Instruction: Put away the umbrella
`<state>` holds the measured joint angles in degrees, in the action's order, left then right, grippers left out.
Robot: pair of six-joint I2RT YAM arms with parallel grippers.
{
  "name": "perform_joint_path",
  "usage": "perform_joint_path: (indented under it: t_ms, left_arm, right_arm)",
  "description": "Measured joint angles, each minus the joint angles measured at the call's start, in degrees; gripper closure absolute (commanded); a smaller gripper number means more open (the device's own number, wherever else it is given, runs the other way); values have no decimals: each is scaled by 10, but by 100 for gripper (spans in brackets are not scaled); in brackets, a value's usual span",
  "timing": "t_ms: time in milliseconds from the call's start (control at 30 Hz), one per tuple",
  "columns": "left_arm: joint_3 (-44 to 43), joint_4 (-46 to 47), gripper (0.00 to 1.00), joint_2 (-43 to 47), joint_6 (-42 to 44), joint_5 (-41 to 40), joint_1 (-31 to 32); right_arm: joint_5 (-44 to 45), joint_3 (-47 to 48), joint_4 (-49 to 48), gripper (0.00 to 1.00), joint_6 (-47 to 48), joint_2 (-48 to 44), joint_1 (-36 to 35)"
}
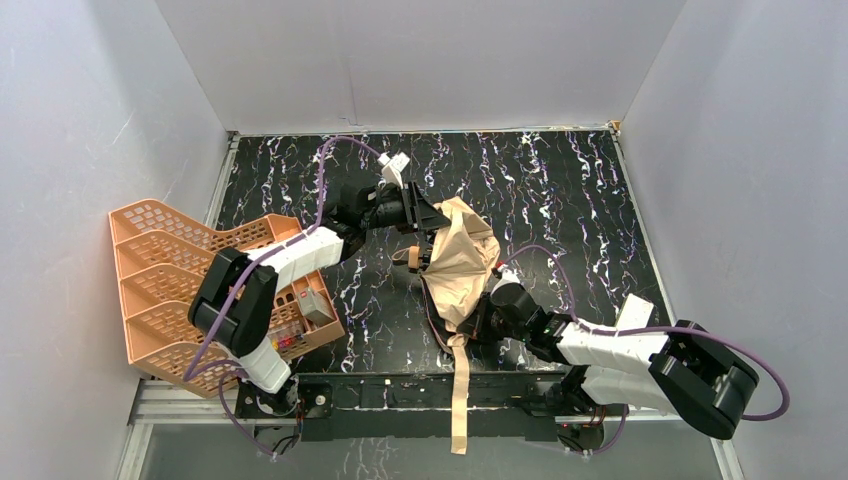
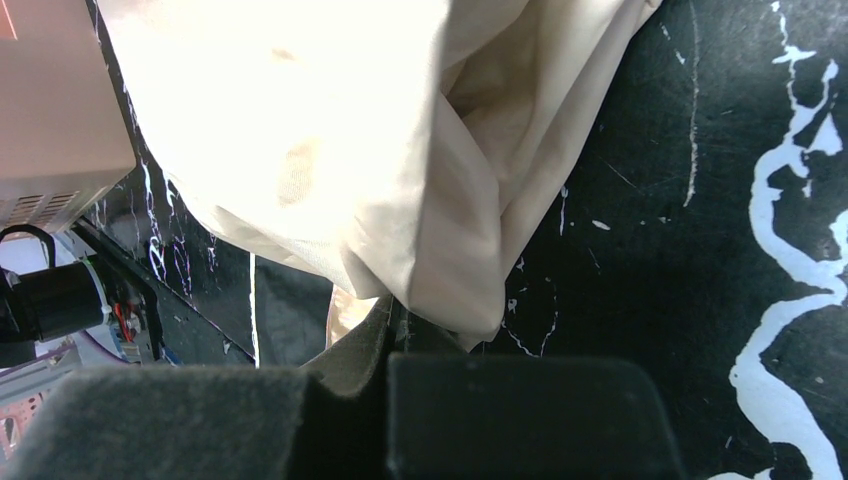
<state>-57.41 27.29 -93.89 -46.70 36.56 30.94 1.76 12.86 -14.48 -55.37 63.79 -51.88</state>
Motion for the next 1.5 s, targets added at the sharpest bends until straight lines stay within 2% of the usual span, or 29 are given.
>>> perform_joint_path:
  t_ms: [133,200,533,833,967,1167,1333,1500]
  left_arm:
    - [-2,10,95,-5,-8,4,0]
    - [-7,12,100,-5,-10,4,0]
    - [-43,-7,100,21,2,9,0]
    - [-43,-39,100,112,30,23,7]
    - [-37,-55,100,127,51,13,40]
    - [42,-50,97,132,60,-20,132]
    - [119,-49,95,153,56,-60,173]
    - [180,-20,82,195,44,-90,188]
  right_arm:
    - [0,-4,-1,100,-1,-6,0]
    - [0,-4,-1,100,-1,-6,0]
    - [-2,-4,-12,100,-1,3,0]
    - [-11,-3,-38,100,-2,24,0]
    - [-18,-1,-49,100,3,33,0]
    - [-39,-3,-53,96,34,26,0]
    - [-59,-7,-44,90,63,-54,0]
    - [-36,-2,29,90,77,-195,0]
